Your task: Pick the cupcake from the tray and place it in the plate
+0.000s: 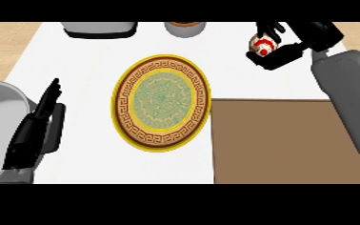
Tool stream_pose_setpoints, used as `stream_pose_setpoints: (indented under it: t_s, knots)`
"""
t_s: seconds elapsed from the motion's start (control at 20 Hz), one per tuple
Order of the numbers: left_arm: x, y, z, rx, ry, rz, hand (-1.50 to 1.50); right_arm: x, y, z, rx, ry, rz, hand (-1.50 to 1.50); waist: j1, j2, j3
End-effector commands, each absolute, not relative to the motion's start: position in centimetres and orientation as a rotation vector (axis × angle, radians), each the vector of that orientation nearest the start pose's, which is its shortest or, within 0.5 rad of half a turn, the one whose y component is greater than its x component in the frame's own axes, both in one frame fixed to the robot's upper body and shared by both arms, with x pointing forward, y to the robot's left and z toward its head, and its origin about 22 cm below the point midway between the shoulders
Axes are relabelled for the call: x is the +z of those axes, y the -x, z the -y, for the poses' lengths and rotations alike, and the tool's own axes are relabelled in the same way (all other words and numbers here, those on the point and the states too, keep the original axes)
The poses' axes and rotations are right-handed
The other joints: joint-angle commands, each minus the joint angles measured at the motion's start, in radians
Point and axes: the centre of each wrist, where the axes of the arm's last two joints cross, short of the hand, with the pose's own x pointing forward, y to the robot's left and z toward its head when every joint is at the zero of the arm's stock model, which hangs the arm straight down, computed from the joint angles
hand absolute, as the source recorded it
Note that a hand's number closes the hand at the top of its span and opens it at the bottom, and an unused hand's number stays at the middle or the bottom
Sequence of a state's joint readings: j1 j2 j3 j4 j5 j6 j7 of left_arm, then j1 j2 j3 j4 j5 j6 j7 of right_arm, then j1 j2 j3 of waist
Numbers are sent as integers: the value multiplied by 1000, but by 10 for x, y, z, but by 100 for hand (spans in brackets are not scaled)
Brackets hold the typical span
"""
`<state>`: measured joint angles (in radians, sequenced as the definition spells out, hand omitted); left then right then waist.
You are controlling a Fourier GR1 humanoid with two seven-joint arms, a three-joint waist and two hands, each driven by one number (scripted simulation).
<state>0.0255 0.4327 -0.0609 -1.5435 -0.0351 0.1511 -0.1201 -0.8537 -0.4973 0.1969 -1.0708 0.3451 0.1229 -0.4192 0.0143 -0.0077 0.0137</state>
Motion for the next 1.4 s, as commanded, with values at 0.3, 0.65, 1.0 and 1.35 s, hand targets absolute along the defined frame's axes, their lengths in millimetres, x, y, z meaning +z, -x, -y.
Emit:
stream_pose_setpoints:
  t_s: [0.3,0.65,1.0,1.35]
  knots:
    - [-3,-218,-340,-298,-468,1511,0,185,-391,121,1175,181,2054,150,-8,6,-15]
    - [-2,-218,-330,-316,-448,1518,0,163,-378,38,1306,175,1900,150,8,10,-15]
    - [4,-221,-332,-309,-447,1523,0,125,-377,18,1372,161,1809,150,13,13,-14]
    - [5,-223,-325,-344,-437,1538,0,83,-368,19,1183,107,1636,-150,40,16,-14]
